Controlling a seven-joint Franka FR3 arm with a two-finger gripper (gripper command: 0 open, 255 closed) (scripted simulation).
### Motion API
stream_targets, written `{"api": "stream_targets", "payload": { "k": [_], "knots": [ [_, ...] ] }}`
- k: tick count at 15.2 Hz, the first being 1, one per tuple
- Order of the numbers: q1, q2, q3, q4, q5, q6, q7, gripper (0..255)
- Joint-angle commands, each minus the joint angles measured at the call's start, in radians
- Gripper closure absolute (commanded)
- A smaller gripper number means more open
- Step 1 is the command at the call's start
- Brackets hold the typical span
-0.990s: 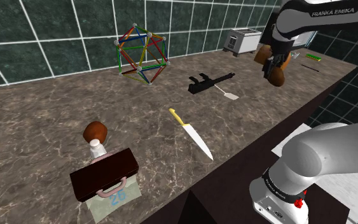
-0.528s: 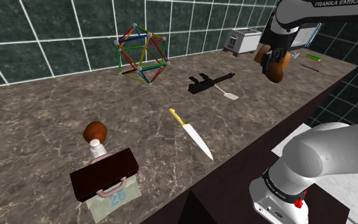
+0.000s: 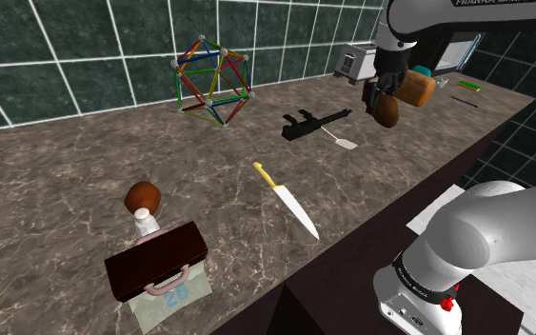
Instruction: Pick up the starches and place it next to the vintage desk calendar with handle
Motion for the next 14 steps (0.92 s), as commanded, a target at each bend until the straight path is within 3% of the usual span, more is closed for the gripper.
{"api": "stream_targets", "payload": {
  "k": [1,14],
  "knots": [
    [0.021,0.008,0.044,0.01,0.029,-0.015,0.051,255],
    [0.129,0.185,0.3,0.173,0.173,-0.066,0.357,255]
  ]
}}
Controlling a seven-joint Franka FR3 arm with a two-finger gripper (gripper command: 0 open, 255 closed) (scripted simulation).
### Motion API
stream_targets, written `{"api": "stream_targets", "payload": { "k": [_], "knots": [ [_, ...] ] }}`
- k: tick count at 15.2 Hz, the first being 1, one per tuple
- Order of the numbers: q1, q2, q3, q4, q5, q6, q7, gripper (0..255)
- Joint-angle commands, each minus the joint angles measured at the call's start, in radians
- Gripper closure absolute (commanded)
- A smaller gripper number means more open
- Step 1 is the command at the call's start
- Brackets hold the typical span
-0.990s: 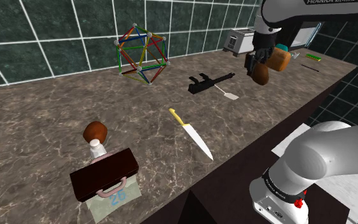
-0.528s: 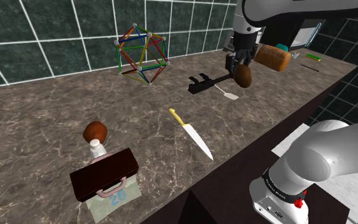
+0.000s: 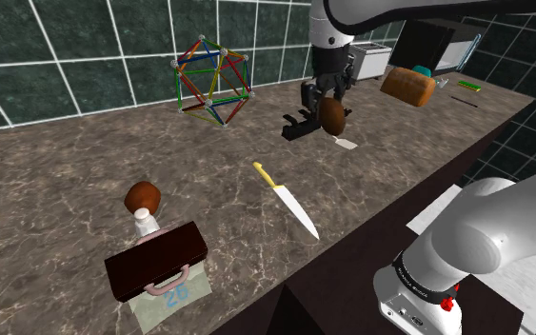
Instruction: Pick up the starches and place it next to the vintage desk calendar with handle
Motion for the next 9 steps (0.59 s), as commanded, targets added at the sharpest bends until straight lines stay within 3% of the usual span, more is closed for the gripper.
{"api": "stream_targets", "payload": {
  "k": [1,9],
  "knots": [
    [0.013,0.042,0.039,0.035,0.015,-0.002,0.051,255],
    [0.057,0.242,0.184,0.237,0.029,-0.039,0.249,255]
  ]
}}
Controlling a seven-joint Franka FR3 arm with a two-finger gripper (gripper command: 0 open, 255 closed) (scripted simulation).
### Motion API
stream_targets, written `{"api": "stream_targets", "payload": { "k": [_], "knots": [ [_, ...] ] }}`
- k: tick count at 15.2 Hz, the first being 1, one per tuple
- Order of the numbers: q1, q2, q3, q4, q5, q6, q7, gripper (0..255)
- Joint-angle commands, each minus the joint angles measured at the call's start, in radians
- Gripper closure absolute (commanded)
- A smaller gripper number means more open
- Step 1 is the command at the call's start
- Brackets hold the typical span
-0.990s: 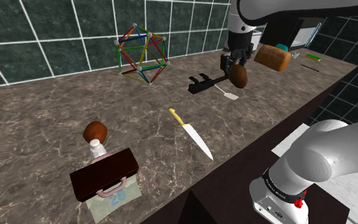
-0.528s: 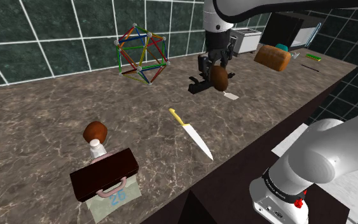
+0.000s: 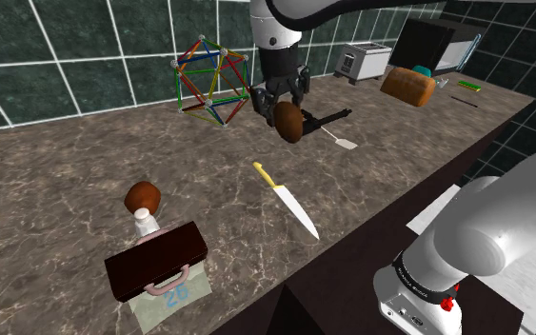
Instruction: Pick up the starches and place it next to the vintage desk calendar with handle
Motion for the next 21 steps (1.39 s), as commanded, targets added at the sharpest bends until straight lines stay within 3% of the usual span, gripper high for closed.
{"api": "stream_targets", "payload": {
  "k": [1,10,14,17,21],
  "knots": [
    [0.012,0.055,0.035,0.061,-0.004,-0.015,0.052,255],
    [0.105,0.377,0.166,0.405,-0.101,-0.112,0.292,255],
    [0.193,0.553,0.195,0.615,-0.177,-0.188,0.387,255],
    [0.292,0.706,0.198,0.823,-0.244,-0.269,0.443,255],
    [0.276,0.691,0.195,0.747,-0.235,-0.207,0.449,255]
  ]
}}
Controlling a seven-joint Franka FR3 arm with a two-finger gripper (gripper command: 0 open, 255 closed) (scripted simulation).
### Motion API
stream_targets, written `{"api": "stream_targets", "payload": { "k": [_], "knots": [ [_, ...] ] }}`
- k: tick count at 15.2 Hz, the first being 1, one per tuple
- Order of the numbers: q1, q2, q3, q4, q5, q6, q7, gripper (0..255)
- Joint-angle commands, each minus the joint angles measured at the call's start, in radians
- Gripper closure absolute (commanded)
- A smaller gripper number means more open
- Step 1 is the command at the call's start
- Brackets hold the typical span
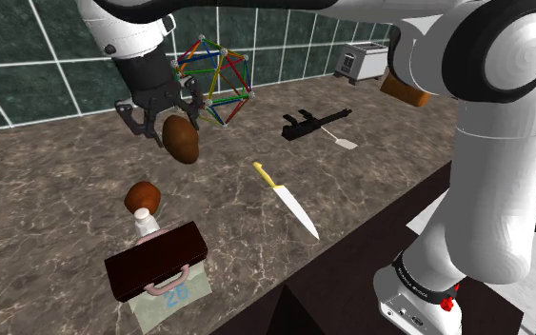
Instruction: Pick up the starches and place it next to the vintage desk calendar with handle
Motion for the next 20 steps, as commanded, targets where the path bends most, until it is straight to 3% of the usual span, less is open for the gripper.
{"api": "stream_targets", "payload": {
  "k": [1,20],
  "knots": [
    [-0.008,-0.007,0.001,-0.039,0.004,0.031,0.005,255],
    [-0.043,0.002,-0.008,-0.285,-0.006,0.278,0.045,255]
  ]
}}
